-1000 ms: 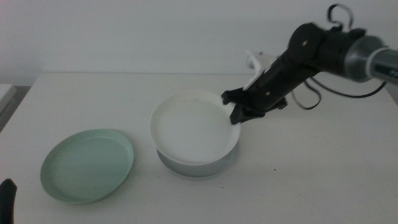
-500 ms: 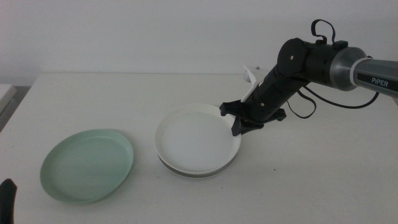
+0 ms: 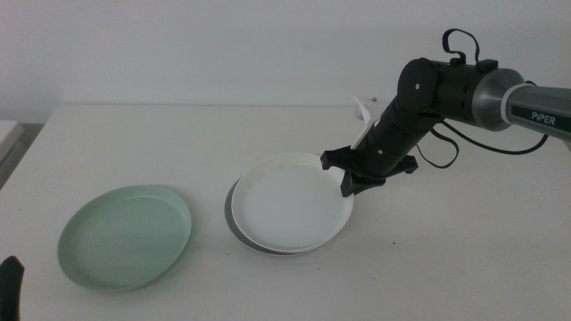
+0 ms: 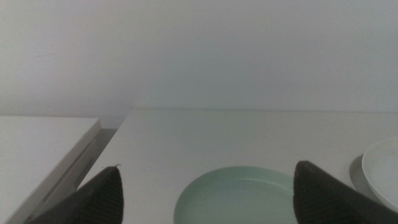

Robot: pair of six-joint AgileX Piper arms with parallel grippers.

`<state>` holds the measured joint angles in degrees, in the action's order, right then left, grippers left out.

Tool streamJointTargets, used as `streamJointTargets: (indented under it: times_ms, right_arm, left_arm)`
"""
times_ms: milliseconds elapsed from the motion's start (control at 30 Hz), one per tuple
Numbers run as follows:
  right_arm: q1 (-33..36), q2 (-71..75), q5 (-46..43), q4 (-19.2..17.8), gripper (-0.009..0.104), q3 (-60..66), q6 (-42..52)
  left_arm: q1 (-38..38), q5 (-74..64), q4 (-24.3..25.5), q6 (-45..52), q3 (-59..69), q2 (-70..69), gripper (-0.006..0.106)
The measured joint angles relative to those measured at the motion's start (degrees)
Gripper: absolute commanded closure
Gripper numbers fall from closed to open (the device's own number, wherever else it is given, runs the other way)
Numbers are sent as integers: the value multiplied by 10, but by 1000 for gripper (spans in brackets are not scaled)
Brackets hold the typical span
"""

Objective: Stack the three bowls on top of each other.

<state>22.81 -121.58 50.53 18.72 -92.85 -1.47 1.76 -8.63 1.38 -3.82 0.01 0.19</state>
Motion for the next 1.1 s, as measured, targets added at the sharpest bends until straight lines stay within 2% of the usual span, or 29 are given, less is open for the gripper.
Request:
streamJointTargets:
  times_ms: [433,567,733,800,867,1100]
  right_arm:
    - [0,-2,3,-1,96,0,-15]
    - [0,-4,-3,-1,69,0,-17]
    - [-4,-3,7,-8,26,-6,-13]
    - [-12,5,24,-10,15,-12,6]
    - [-25,25,38,-10,10,-15,23]
    - [-111,185,67,-14,10,2,49]
  left_arm:
    - [0,0,0,0,0,0,7]
    - [0,0,0,0,0,0,7]
    - [0,0,0,0,0,0,7]
    - [0,0,0,0,0,0,7]
    - [0,0,0,0,0,0,7]
    - [0,0,0,0,0,0,7]
